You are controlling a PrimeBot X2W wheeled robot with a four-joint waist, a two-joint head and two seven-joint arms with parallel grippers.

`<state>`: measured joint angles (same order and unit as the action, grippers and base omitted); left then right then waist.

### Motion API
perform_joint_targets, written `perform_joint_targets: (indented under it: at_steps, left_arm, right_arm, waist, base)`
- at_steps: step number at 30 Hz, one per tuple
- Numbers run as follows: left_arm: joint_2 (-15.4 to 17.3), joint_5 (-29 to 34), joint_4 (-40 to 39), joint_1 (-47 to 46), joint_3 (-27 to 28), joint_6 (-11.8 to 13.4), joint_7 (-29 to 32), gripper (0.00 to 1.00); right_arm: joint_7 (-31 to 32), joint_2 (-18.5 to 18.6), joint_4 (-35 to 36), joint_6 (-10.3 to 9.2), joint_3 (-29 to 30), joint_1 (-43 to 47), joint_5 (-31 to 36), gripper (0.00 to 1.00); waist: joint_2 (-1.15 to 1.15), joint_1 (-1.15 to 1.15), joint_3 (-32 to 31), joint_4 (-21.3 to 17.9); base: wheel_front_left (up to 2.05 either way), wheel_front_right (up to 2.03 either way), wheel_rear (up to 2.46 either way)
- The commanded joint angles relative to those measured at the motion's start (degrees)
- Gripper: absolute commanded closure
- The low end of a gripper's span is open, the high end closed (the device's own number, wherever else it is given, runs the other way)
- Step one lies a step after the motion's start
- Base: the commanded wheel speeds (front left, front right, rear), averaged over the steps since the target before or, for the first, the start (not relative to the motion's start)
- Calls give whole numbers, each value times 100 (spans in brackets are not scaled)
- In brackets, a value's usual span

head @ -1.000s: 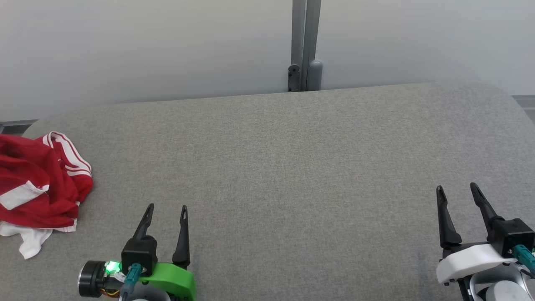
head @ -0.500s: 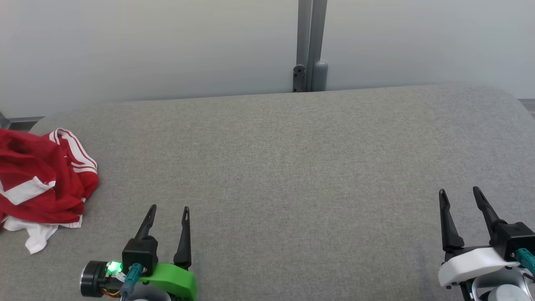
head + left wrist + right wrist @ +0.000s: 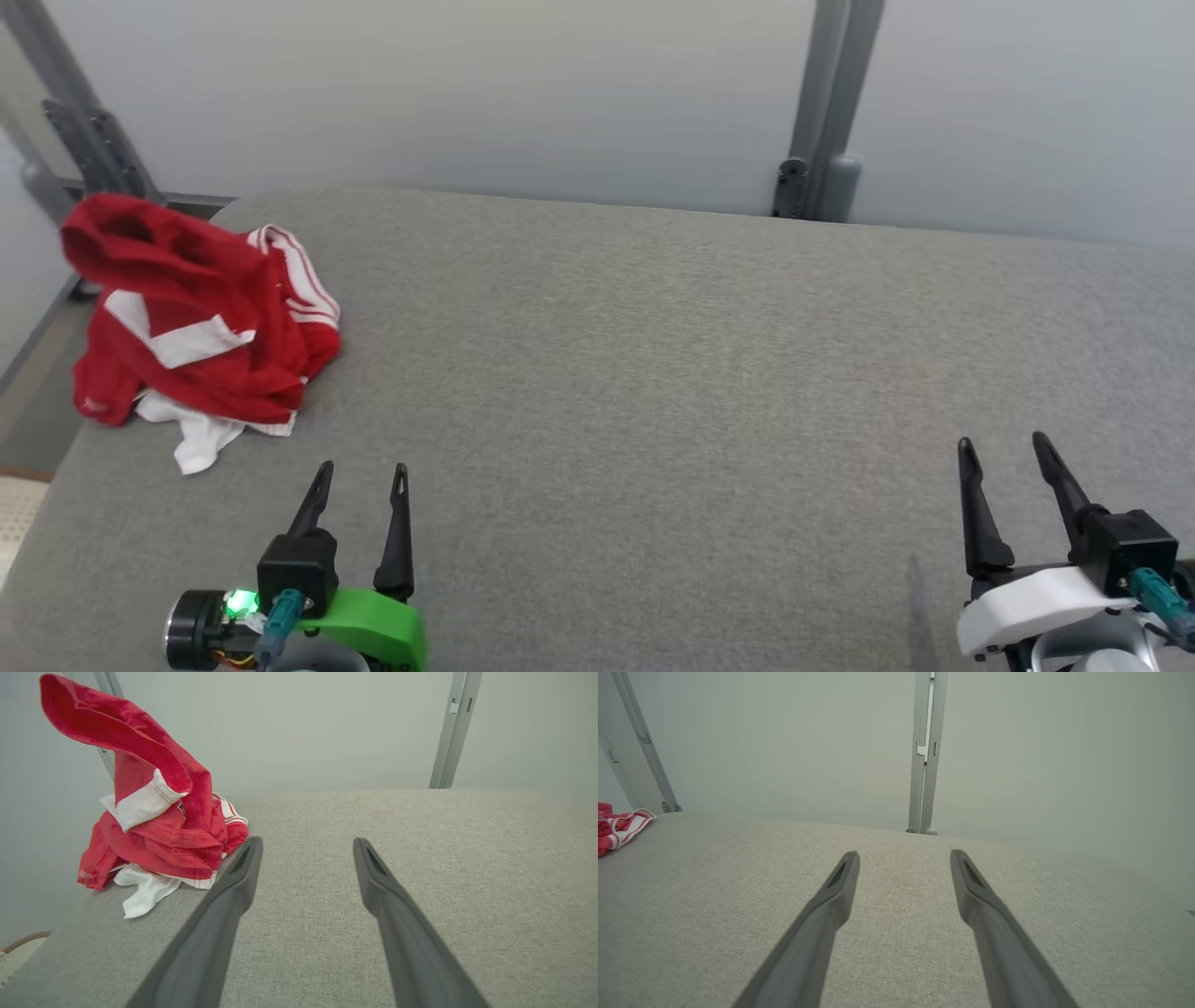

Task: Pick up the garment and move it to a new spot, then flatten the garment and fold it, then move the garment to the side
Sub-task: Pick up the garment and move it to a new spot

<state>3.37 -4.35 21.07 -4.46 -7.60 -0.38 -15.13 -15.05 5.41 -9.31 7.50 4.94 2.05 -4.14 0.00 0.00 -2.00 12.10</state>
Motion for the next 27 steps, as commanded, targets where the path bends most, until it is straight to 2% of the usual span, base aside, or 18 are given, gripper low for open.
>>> perform_joint_targets:
  at_steps: [1, 6, 10, 13, 18, 21, 23, 27]
  left_arm:
    - [24, -16, -4, 55, 50, 22, -4, 0]
    - [31, -82, -61, 78, 216, 28, -4, 0]
    - [44, -122, 11, -109, 305, 20, -4, 0]
    - [35, -282, 220, -562, 363, -88, 129, 0]
    - [234, -574, 524, -1810, 534, -254, 1094, 0]
    - [423, -794, 821, -2595, 720, -210, 1865, 0]
    - [433, -1115, 1013, -3016, 938, -243, 2351, 0]
    - [709, -1489, 1237, -3647, 1282, -233, 2962, 0]
  right_arm:
    - [-20, -14, -29, -2, -67, 27, -41, 0]
    - [-20, -35, -70, -2, -311, -125, -85, 0]
    - [-19, -5, -84, -3, -404, -160, -99, 0]
    - [-20, 110, -39, -3, -429, -269, -101, 0]
    - [-20, 372, 58, -3, -444, -592, -125, 0]
    - [-19, 455, 78, -2, -547, -811, -130, 0]
    - [-19, 485, 52, -3, -597, -946, -159, 0]
    - [-19, 424, -5, -3, -651, -1107, -221, 0]
  waist:
    - [0, 0, -17, 698]
    - [0, 0, 59, 1024]
    - [0, 0, 197, 1067]
    - [0, 0, 467, 1021]
    - [0, 0, 1168, 831]
    - [0, 0, 1573, 614]
    - [0, 0, 1778, 446]
    - [0, 0, 2086, 120]
  base:
    - [0, 0, 0]
    - [0, 0, 0]
    - [0, 0, 0]
    - [0, 0, 0]
    - [0, 0, 0]
    - [0, 0, 0]
    - [0, 0, 0]
    - [0, 0, 0]
